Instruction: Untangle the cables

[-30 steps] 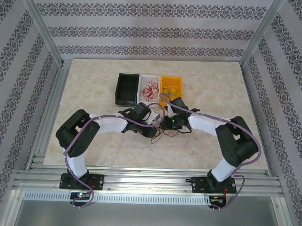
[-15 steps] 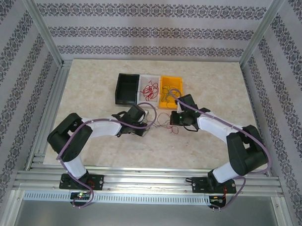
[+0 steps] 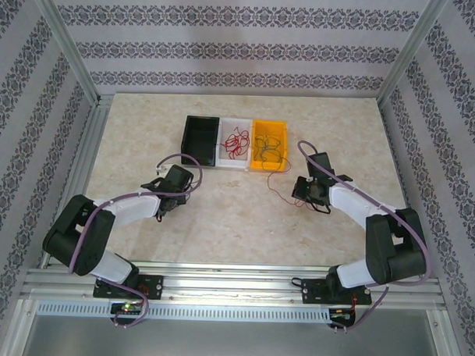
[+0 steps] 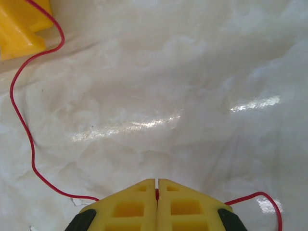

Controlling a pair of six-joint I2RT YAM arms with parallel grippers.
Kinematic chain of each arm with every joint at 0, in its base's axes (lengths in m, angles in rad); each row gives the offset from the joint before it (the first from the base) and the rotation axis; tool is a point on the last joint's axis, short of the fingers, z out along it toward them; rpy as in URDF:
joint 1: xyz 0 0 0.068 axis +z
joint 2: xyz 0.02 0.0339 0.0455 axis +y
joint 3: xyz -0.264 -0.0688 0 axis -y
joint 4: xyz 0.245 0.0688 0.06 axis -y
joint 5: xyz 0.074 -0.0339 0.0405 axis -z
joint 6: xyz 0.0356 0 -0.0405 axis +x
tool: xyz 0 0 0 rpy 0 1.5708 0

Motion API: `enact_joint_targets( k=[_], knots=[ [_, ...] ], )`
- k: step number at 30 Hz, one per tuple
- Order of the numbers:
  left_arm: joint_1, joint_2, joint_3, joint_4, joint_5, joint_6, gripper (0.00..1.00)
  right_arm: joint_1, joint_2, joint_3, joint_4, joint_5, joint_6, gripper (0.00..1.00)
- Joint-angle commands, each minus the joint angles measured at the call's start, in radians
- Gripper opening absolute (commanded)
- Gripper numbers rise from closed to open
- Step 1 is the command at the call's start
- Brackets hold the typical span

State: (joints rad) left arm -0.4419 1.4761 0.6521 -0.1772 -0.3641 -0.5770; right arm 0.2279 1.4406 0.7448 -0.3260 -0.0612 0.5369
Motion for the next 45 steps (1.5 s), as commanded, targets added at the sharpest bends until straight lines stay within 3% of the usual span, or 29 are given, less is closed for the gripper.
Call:
enact_joint_targets(
  k=[1,5,8,12,18,35,40,45],
  knots=[
    [0.003,-0.011,-0.009,0.006,0.020,0.023,0.00,0.007,-0.054,-0.010,0.011,-0.039,0.002,0.02],
    [0.001,-0.027,-0.048,0.184,0.226,0.102,0.00,0.086,-0.160,0.022,0.045,-0.074,-0.025,0.03],
    [0.000,-0.054,-0.095,0.330,0.315,0.092,0.00,0.166,-0.225,0.091,0.056,-0.086,-0.056,0.03],
    [-0.001,-0.072,-0.122,0.409,0.311,0.062,0.00,0.227,-0.230,0.206,0.049,-0.117,-0.073,0.03],
    [0.000,-0.071,-0.140,0.449,0.305,0.038,0.00,0.260,-0.115,0.379,0.070,-0.197,-0.069,0.04],
    [0.000,-0.021,-0.144,0.455,0.322,0.003,0.00,0.250,0.448,0.909,0.067,-0.272,-0.063,0.04],
    [0.000,-0.013,-0.142,0.452,0.327,0.006,0.00,0.253,0.483,1.061,0.051,-0.205,-0.098,0.04],
    [0.000,-0.010,-0.142,0.446,0.339,0.005,0.00,0.263,0.412,1.062,0.069,-0.089,-0.134,0.03]
  ],
)
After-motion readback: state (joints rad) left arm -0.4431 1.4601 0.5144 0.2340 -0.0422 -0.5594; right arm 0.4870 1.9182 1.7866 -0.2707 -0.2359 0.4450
